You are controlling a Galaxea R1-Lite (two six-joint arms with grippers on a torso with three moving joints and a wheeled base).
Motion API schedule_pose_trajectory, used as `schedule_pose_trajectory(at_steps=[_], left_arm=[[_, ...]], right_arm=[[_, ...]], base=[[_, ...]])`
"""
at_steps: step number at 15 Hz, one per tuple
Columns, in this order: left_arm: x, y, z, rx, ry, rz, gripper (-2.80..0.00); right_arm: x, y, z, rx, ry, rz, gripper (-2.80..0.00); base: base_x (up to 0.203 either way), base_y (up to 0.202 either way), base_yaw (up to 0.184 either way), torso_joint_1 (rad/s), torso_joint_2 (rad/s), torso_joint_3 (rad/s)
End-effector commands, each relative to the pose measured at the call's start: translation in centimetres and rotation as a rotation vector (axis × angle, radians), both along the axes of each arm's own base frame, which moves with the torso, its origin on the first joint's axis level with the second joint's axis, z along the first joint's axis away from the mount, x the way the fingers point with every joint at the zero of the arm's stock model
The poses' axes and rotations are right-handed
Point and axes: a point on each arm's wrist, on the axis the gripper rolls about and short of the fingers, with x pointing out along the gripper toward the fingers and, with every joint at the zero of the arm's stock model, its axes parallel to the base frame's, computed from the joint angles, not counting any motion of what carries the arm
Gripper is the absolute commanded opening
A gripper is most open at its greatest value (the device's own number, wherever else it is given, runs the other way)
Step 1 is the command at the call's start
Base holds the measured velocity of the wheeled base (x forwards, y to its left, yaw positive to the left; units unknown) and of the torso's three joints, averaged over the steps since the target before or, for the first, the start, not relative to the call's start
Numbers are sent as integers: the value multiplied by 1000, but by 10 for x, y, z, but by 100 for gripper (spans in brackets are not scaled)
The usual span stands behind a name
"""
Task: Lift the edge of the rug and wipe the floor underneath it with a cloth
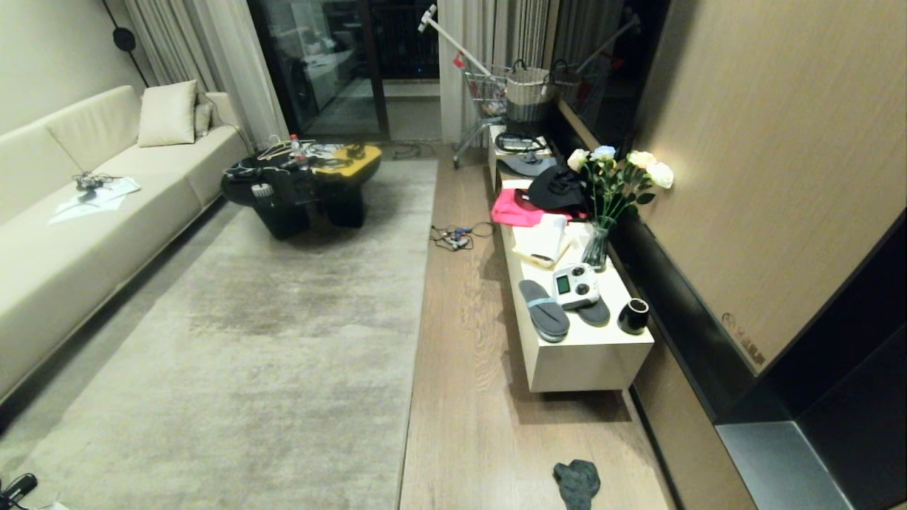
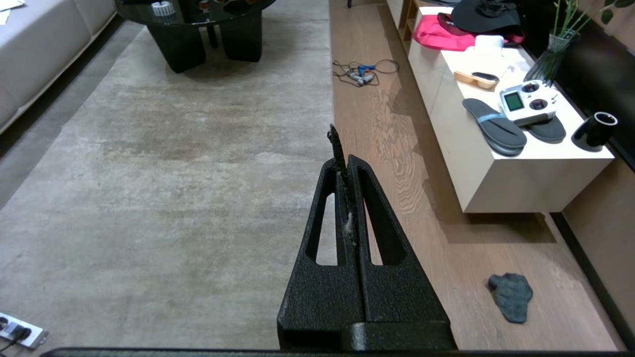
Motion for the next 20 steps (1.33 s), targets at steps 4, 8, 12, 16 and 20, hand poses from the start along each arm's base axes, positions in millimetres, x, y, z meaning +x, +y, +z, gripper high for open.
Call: schedule_pose_trajectory(at_steps=[4,8,12,16,20], left_arm=[[0,0,0,0,1,0,-280],[0,0,0,0,1,0,-280],[0,0,0,0,1,0,-280],[0,0,0,0,1,0,-280],[0,0,0,0,1,0,-280]], right_arm=[[0,0,0,-6,0,-2,-280],[0,0,0,-10,1,0,-280],[1,0,2,0,-34,0,-280],[1,0,2,44,-36,-16,-280],[1,0,3,52,-38,-15,-280]], base=[[0,0,0,0,0,0],[0,0,0,0,0,0],[0,0,0,0,0,0],[0,0,0,0,0,0],[0,0,0,0,0,0]])
